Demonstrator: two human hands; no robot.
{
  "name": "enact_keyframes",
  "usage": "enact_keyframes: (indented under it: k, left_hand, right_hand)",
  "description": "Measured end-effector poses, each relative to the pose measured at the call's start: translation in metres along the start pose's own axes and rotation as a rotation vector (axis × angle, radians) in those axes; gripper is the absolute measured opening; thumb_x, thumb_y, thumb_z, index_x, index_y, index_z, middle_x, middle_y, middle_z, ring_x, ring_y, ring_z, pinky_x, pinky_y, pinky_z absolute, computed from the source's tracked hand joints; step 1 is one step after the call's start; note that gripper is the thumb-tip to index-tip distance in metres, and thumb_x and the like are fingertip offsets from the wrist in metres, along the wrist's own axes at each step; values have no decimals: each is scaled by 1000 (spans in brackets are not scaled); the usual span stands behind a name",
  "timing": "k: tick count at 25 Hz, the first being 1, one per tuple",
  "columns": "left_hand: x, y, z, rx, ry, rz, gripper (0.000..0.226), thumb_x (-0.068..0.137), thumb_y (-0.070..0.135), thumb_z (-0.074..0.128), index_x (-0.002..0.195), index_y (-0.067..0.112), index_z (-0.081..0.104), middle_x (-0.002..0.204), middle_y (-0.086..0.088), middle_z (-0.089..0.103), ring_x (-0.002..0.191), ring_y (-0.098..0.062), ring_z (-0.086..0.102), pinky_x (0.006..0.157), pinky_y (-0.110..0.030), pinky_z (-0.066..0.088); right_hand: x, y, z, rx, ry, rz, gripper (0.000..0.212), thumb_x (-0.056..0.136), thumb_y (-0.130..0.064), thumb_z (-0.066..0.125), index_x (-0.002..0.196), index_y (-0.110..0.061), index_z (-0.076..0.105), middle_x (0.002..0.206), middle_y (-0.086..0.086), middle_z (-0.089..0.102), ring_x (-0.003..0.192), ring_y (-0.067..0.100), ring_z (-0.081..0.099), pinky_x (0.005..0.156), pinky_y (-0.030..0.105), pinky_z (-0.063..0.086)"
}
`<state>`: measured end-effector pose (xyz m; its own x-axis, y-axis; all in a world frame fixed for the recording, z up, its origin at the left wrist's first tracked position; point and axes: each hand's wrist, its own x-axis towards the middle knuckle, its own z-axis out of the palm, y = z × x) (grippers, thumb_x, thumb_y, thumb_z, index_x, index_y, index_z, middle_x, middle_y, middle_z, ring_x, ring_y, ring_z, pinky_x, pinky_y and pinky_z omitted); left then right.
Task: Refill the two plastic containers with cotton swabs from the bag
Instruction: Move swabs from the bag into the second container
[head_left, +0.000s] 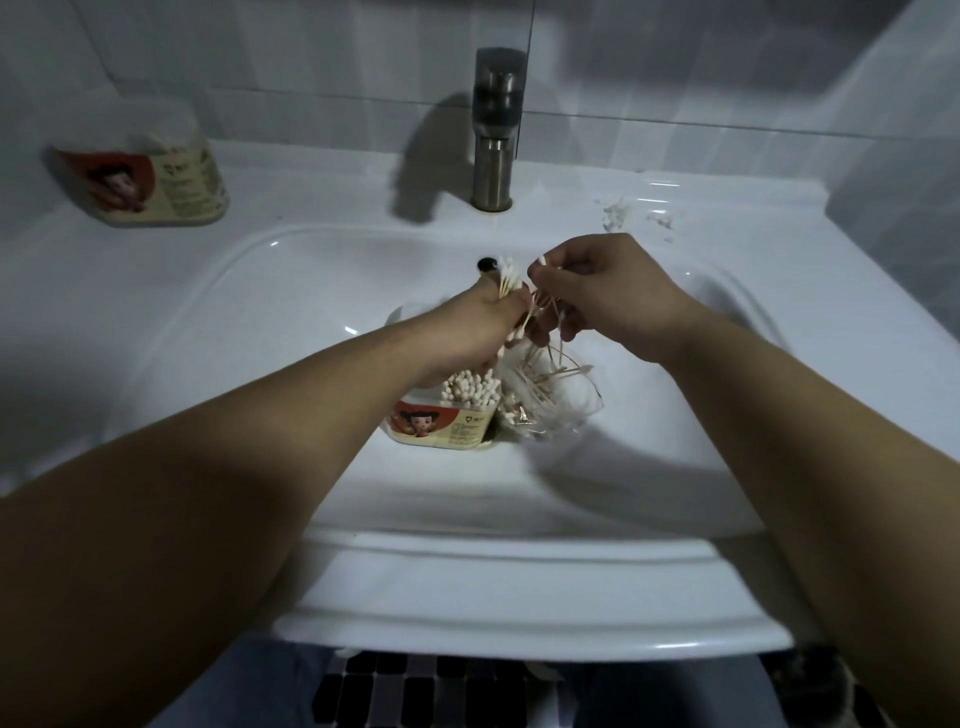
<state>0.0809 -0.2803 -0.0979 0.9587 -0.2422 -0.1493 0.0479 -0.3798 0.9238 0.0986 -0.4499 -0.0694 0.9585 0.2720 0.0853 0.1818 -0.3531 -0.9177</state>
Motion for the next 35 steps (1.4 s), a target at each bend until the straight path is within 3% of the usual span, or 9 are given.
enact_keyframes:
  k: [10, 13, 16, 19, 23, 28, 30, 33, 35]
  left_hand:
    - [-3, 6, -3, -137, -24, -26, 31, 111, 32, 37, 105, 12, 61, 76, 0, 43, 65, -13, 44, 60, -29, 46]
    - [-5, 6, -2, -175, -10, -52, 27, 111, 33, 36, 101, 15, 54, 83, -5, 57, 72, -18, 58, 64, -31, 50]
    - [-6, 6, 1, -345, -38, -55, 26, 112, 28, 36, 110, 13, 56, 103, -14, 71, 87, -25, 72, 74, -34, 62]
    - [-7, 8, 3, -463, -77, -37, 28, 112, 24, 37, 117, 9, 60, 97, -13, 72, 79, -22, 73, 85, -40, 62]
    - [-7, 10, 2, -438, -61, -68, 25, 112, 18, 36, 102, 8, 57, 76, -7, 60, 61, -15, 59, 62, -29, 54]
    - [-1, 9, -3, -352, 84, -133, 22, 109, 25, 43, 99, 12, 57, 67, 0, 41, 52, -11, 44, 57, -28, 48]
    - [-2, 8, -5, -319, 80, -132, 27, 110, 31, 41, 97, 12, 54, 72, -4, 50, 58, -15, 52, 54, -29, 53]
    - [-5, 7, -3, -342, 14, -139, 30, 111, 33, 38, 115, 10, 56, 91, -10, 72, 80, -24, 71, 76, -38, 62]
    - [-8, 8, 1, -373, -32, -119, 26, 111, 29, 39, 106, 10, 56, 79, -6, 71, 70, -19, 68, 64, -31, 61]
  right_hand:
    - [4, -1, -5, 5, 133, 30, 7, 96, -8, 66, 95, -3, 70, 74, 10, 70, 62, 24, 71, 57, 30, 56]
    - [6, -2, -8, 142, 204, 78, 19, 96, 0, 61, 112, -8, 66, 85, 17, 67, 67, 33, 74, 59, 33, 58]
    - [6, -2, -4, 182, 205, 67, 10, 94, -1, 64, 101, -7, 69, 83, 18, 72, 70, 33, 73, 65, 36, 59]
    - [7, 1, 4, 77, 197, 29, 7, 91, -5, 68, 91, -10, 73, 77, 9, 76, 67, 22, 71, 69, 35, 61]
    - [8, 4, 8, 63, 219, 30, 7, 90, -8, 72, 84, -10, 76, 77, 10, 76, 73, 26, 76, 79, 40, 64]
    - [7, -2, 2, 194, 230, 67, 9, 89, -4, 69, 83, -5, 75, 76, 12, 74, 68, 26, 71, 72, 35, 61]
    - [6, -7, 0, 326, 217, 88, 7, 91, -2, 66, 88, 1, 72, 72, 12, 69, 64, 25, 65, 63, 30, 55]
    - [4, -10, 0, 487, 155, 130, 12, 93, -2, 63, 100, 5, 69, 70, 10, 65, 65, 23, 61, 61, 27, 50]
    - [3, -10, 4, 530, 115, 141, 12, 94, 0, 61, 103, 4, 68, 75, 11, 64, 67, 22, 62, 63, 26, 51]
